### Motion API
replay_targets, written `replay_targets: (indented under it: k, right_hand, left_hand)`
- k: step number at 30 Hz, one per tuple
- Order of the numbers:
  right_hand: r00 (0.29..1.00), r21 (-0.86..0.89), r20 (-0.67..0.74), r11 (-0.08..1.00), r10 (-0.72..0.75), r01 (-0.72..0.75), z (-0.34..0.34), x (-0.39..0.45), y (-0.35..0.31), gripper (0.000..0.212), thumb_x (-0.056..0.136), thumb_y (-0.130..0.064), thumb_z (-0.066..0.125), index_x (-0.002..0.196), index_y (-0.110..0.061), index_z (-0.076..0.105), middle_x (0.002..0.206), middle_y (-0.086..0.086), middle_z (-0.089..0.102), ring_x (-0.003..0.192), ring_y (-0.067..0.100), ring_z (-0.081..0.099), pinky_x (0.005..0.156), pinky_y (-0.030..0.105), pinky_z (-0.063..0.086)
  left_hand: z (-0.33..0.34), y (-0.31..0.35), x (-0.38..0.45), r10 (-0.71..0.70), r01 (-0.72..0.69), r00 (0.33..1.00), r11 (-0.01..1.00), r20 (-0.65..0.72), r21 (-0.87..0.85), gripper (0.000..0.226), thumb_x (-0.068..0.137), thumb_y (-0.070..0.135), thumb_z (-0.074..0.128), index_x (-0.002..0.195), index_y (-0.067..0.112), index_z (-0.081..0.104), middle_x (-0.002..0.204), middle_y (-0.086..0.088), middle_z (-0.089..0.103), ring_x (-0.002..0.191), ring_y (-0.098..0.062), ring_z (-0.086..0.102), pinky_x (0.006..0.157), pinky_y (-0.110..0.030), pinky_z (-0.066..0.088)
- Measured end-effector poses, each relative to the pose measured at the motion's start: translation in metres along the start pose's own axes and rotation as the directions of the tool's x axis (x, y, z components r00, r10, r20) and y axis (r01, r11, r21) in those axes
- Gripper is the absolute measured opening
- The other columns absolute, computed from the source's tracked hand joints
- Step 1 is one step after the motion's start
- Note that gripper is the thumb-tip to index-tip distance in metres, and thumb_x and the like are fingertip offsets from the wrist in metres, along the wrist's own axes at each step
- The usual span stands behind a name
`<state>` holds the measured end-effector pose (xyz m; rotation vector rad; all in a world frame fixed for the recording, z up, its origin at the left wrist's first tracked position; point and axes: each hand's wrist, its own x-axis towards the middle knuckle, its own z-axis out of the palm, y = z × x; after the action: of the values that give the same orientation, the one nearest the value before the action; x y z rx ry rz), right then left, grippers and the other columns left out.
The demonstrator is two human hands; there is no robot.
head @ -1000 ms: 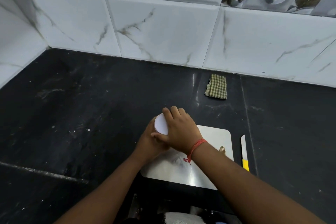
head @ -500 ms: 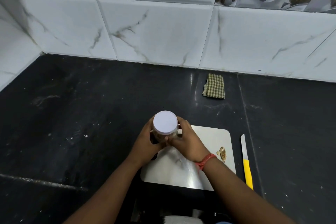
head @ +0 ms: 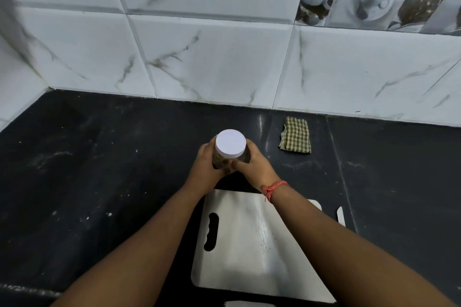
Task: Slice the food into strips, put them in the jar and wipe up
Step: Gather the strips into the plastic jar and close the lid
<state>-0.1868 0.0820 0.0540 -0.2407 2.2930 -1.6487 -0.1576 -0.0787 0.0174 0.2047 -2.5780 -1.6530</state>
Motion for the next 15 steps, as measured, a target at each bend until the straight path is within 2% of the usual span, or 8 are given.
replay_targets:
  k: [2, 4, 9, 12, 15]
  right_hand:
    - [1.0, -0.026, -0.017, 1.0, -0.012, 0.011, 0.0, 0.018, -0.007, 0.063, 0.081, -0.01, 0.069, 0.138, -0.024, 0.044, 0.126, -0.007, 0.056, 0.115, 0.008, 0.053, 0.086, 0.011, 0.041]
    - [0.999, -0.043, -0.029, 0.999, -0.017, 0.015, 0.001, 0.036, -0.011, 0.061, 0.081, -0.01, 0.068, 0.137, -0.023, 0.045, 0.128, -0.004, 0.056, 0.116, 0.01, 0.053, 0.086, 0.014, 0.041]
    - [0.998, -0.05, -0.063, 0.999, -0.001, -0.003, 0.003, 0.065, -0.012, 0.06, 0.081, -0.011, 0.067, 0.137, -0.022, 0.045, 0.129, -0.003, 0.057, 0.116, 0.01, 0.052, 0.086, 0.015, 0.04]
    - [0.997, -0.038, -0.073, 0.999, 0.021, -0.024, 0.004, 0.073, -0.009, 0.061, 0.082, -0.012, 0.067, 0.138, -0.021, 0.044, 0.13, -0.001, 0.057, 0.116, 0.01, 0.053, 0.088, 0.016, 0.041]
    - [0.996, -0.026, -0.076, 0.999, 0.045, -0.047, 0.004, 0.074, -0.005, 0.064, 0.082, -0.016, 0.067, 0.141, -0.025, 0.041, 0.132, -0.002, 0.056, 0.114, 0.009, 0.054, 0.086, 0.011, 0.04]
  left_hand:
    - [-0.001, 0.0, 0.019, 0.001, -0.002, 1.0, 1.0, -0.01, -0.01, 0.091, 0.069, 0.024, 0.089, 0.147, 0.031, 0.043, 0.139, 0.004, 0.048, 0.124, -0.01, 0.055, 0.1, -0.031, 0.052]
    - [-0.002, 0.0, 0.036, -0.008, 0.008, 1.0, 1.0, -0.018, -0.015, 0.086, 0.068, 0.025, 0.087, 0.144, 0.034, 0.046, 0.137, 0.006, 0.055, 0.123, -0.009, 0.058, 0.1, -0.033, 0.053]
    - [-0.002, 0.001, 0.065, -0.008, 0.007, 1.0, 0.999, -0.019, -0.044, 0.076, 0.075, 0.006, 0.084, 0.141, 0.026, 0.051, 0.128, 0.012, 0.062, 0.113, 0.006, 0.06, 0.086, -0.011, 0.048]
    - [-0.002, -0.003, 0.074, -0.017, 0.018, 1.0, 0.998, 0.011, -0.054, 0.079, 0.074, 0.01, 0.084, 0.142, 0.028, 0.049, 0.132, 0.012, 0.061, 0.118, 0.001, 0.059, 0.093, -0.016, 0.048]
    - [-0.001, -0.005, 0.075, -0.034, 0.035, 0.999, 0.998, 0.025, -0.056, 0.081, 0.075, 0.008, 0.083, 0.144, 0.03, 0.046, 0.134, 0.012, 0.06, 0.12, 0.0, 0.058, 0.094, -0.017, 0.047]
